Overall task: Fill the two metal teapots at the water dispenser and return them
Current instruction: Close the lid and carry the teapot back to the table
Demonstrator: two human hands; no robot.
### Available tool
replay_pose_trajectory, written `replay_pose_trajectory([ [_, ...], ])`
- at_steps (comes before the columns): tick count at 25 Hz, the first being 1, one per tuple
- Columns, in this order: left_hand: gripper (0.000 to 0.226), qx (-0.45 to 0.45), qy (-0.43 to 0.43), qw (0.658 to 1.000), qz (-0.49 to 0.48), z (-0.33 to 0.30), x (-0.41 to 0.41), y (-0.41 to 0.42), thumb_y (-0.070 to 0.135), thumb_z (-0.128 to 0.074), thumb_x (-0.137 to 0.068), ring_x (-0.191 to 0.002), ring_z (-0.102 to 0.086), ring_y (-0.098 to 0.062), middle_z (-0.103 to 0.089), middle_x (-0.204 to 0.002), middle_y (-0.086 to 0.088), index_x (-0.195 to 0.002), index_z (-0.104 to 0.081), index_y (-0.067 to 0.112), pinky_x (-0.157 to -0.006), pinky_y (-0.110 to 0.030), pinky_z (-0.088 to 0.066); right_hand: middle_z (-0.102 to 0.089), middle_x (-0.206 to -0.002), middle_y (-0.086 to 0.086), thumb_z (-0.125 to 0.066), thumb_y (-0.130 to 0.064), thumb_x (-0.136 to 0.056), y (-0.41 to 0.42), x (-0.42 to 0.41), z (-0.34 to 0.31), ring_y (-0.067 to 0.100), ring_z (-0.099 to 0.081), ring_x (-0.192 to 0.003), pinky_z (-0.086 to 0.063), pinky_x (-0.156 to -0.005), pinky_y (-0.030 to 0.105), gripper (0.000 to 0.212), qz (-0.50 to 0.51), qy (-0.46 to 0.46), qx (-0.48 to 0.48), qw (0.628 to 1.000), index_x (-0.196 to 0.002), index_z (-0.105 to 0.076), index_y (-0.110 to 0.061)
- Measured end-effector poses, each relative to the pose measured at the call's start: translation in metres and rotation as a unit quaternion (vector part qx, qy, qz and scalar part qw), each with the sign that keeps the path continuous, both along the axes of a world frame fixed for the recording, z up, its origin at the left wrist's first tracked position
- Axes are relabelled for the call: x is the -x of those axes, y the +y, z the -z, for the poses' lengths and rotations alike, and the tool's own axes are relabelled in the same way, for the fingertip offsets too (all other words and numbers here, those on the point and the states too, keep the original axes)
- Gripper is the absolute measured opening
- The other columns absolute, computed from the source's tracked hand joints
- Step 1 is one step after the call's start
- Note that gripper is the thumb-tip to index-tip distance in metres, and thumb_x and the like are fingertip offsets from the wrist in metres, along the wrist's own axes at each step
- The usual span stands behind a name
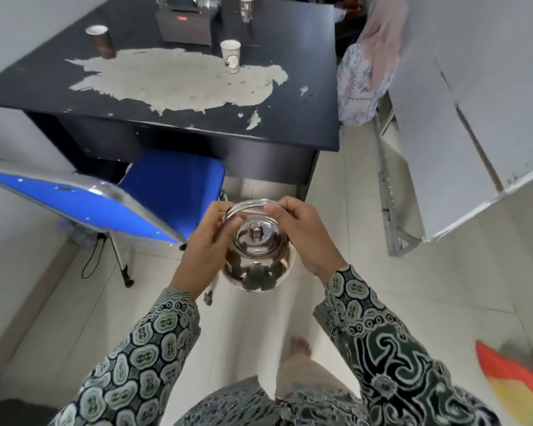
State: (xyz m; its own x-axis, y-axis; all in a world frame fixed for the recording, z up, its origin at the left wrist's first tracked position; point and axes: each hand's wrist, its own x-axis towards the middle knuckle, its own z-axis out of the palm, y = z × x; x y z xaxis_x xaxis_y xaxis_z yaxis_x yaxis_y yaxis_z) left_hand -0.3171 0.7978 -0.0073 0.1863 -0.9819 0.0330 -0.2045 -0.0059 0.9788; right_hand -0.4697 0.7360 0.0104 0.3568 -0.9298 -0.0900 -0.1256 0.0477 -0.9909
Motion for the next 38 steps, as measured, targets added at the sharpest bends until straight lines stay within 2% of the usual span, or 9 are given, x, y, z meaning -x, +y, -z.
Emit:
replay_pose_trajectory([
  [4, 0.007, 0.023, -0.021, 0.995, -0.099, -0.012, 0.030, -0.090, 0.020, -0.048, -0.094, -0.068, -0.057, -0.001, -0.063, -0.075, 0.020, -0.092, -0.054, 0.023, -0.064, -0.024, -0.045, -0.045, -0.055, -0.005, -0.061, -0.027, -0.084, -0.105, 0.022, -0.024, 0.006, -0.041, -0.050, -0.035, -0.050, 0.016, 0.028, -0.082, 0.022, 0.011, 0.996, -0.063, -0.051, -0.012],
  [7, 0.006, 0.028, -0.016, 0.993, -0.116, -0.017, 0.029, -0.144, 0.031, -0.048, -0.093, -0.078, -0.063, -0.001, -0.066, -0.082, 0.019, -0.092, -0.054, 0.030, -0.072, -0.035, -0.048, -0.044, -0.056, -0.002, -0.060, -0.031, -0.085, -0.169, 0.026, -0.040, 0.014, -0.041, -0.054, -0.037, -0.058, 0.025, 0.031, -0.144, 0.035, 0.004, 0.989, -0.060, -0.051, -0.016],
  [10, 0.010, 0.071, 0.006, 0.990, -0.125, -0.025, 0.017, -0.197, 0.041, -0.047, -0.090, -0.101, -0.066, -0.018, -0.067, -0.098, 0.005, -0.094, -0.053, 0.034, -0.089, -0.042, -0.051, -0.046, -0.058, -0.004, -0.055, -0.032, -0.088, -0.230, 0.019, -0.051, 0.017, -0.039, -0.058, -0.036, -0.064, 0.025, 0.032, -0.231, 0.029, -0.008, 0.972, -0.059, -0.051, -0.018],
  [13, 0.014, 0.107, 0.013, 0.985, -0.134, -0.035, 0.001, -0.245, 0.023, -0.043, -0.095, -0.097, -0.067, -0.020, -0.064, -0.100, -0.002, -0.099, -0.053, 0.014, -0.085, -0.033, -0.053, -0.051, -0.064, -0.001, -0.051, -0.023, -0.091, -0.286, 0.003, -0.063, 0.016, -0.046, -0.065, -0.038, -0.069, 0.028, 0.021, -0.301, 0.021, -0.014, 0.953, -0.073, -0.055, -0.011],
  [17, 0.015, 0.113, -0.006, 0.969, -0.219, -0.049, -0.023, -0.300, 0.012, -0.045, -0.094, -0.094, -0.062, -0.004, -0.063, -0.102, 0.002, -0.106, -0.054, 0.010, -0.083, -0.021, -0.048, -0.059, -0.076, 0.001, -0.050, -0.015, -0.091, -0.352, -0.026, -0.080, 0.010, -0.055, -0.077, -0.045, -0.071, 0.019, 0.013, -0.382, 0.049, 0.016, 0.923, -0.083, -0.060, -0.010],
  [23, 0.041, 0.120, -0.091, 0.877, -0.456, -0.037, -0.009, -0.350, 0.024, -0.047, -0.090, -0.129, -0.039, -0.009, -0.044, -0.136, 0.001, -0.129, -0.039, 0.014, -0.110, -0.030, -0.030, -0.062, -0.081, 0.002, -0.048, -0.005, -0.090, -0.425, -0.062, -0.089, 0.012, -0.058, -0.085, -0.044, -0.080, 0.029, 0.018, -0.426, 0.017, -0.036, 0.904, -0.094, -0.064, -0.013],
  [31, 0.053, 0.048, -0.325, 0.848, -0.416, -0.017, 0.031, -0.415, 0.030, -0.055, -0.086, -0.142, -0.015, -0.009, -0.036, -0.143, 0.004, -0.134, -0.040, 0.016, -0.116, -0.022, -0.012, -0.060, -0.094, 0.008, -0.046, -0.014, -0.091, -0.509, -0.095, -0.106, 0.017, -0.057, -0.093, -0.034, -0.104, 0.047, 0.027, -0.516, -0.004, -0.075, 0.853, -0.109, -0.059, 0.001],
  [34, 0.066, 0.007, -0.380, 0.799, -0.466, -0.019, 0.038, -0.462, 0.042, -0.060, -0.080, -0.142, -0.017, -0.016, -0.037, -0.145, -0.001, -0.138, -0.037, 0.017, -0.118, -0.029, -0.014, -0.064, -0.096, 0.005, -0.048, -0.019, -0.091, -0.552, -0.093, -0.110, 0.015, -0.059, -0.098, -0.025, -0.108, 0.058, 0.028, -0.568, 0.005, -0.074, 0.820, -0.110, -0.060, -0.004],
  [38, 0.075, -0.041, -0.401, 0.749, -0.526, -0.025, 0.046, -0.518, 0.052, -0.057, -0.075, -0.140, -0.016, -0.019, -0.034, -0.147, -0.007, -0.140, -0.028, 0.025, -0.116, -0.035, -0.018, -0.066, -0.106, 0.006, -0.049, -0.022, -0.090, -0.607, -0.090, -0.120, 0.017, -0.058, -0.110, -0.031, -0.106, 0.058, 0.028, -0.646, 0.017, -0.060, 0.761, -0.112, -0.062, -0.009],
])
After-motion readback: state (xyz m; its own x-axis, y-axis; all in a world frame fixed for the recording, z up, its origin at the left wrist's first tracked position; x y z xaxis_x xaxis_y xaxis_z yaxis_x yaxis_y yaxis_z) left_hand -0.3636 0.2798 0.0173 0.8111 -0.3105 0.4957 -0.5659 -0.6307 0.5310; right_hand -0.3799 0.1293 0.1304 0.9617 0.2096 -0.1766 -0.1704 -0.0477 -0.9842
